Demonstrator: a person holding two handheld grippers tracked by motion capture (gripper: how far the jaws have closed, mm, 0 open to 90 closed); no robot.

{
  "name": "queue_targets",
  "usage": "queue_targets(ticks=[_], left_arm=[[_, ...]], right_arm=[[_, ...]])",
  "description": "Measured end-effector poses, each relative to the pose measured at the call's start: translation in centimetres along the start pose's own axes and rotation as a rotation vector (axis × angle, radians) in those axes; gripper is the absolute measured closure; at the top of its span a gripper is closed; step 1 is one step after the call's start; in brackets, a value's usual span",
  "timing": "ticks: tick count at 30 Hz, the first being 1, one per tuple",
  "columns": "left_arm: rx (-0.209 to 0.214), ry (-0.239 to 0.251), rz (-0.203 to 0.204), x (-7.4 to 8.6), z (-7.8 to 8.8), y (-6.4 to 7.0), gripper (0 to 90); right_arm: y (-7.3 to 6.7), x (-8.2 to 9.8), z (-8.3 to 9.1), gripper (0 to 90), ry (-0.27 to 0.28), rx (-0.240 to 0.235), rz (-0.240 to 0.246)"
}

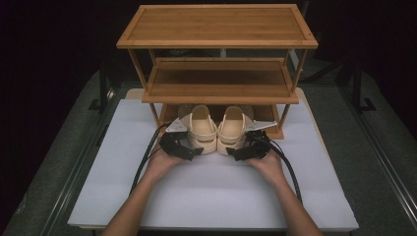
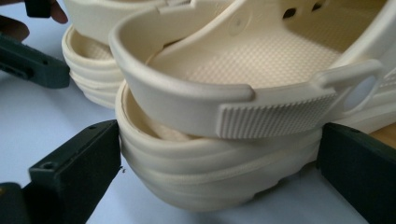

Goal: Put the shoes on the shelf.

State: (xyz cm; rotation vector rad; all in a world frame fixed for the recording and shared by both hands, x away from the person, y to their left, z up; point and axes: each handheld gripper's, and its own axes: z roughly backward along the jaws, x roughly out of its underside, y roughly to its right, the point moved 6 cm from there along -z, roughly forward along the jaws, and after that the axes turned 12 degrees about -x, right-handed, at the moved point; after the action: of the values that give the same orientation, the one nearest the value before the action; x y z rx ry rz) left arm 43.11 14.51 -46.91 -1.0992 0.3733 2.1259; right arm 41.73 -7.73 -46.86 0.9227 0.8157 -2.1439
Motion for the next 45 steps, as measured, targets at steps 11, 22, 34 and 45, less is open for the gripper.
queue_targets(ticks=[11,22,34,45], left_arm=[[0.0,-0.016,-0.01,-1.2,-1.3,-0.8,1.6],[0.021,-0.039,-0.001,-1.7,-3.0,-2.5,1.6],[0.022,-0.054,0.016,-1.9,-3.3,-2.8,1.5],[-0.001,-0.079,-0.005,-2.2,-1.4,-3.0,1.6]], right_arm=[[1.5,-0.9,-0.7,0.0,0.01,0.012,-0.027],[3.2,-2.2,-1.5,0.1,0.019,0.029,-0.038],[3.8,-2.5,-1.8,0.1,0.016,0.029,-0.05],[3.6,-2.3,-0.2,0.5,0.019,0.021,-0.053]])
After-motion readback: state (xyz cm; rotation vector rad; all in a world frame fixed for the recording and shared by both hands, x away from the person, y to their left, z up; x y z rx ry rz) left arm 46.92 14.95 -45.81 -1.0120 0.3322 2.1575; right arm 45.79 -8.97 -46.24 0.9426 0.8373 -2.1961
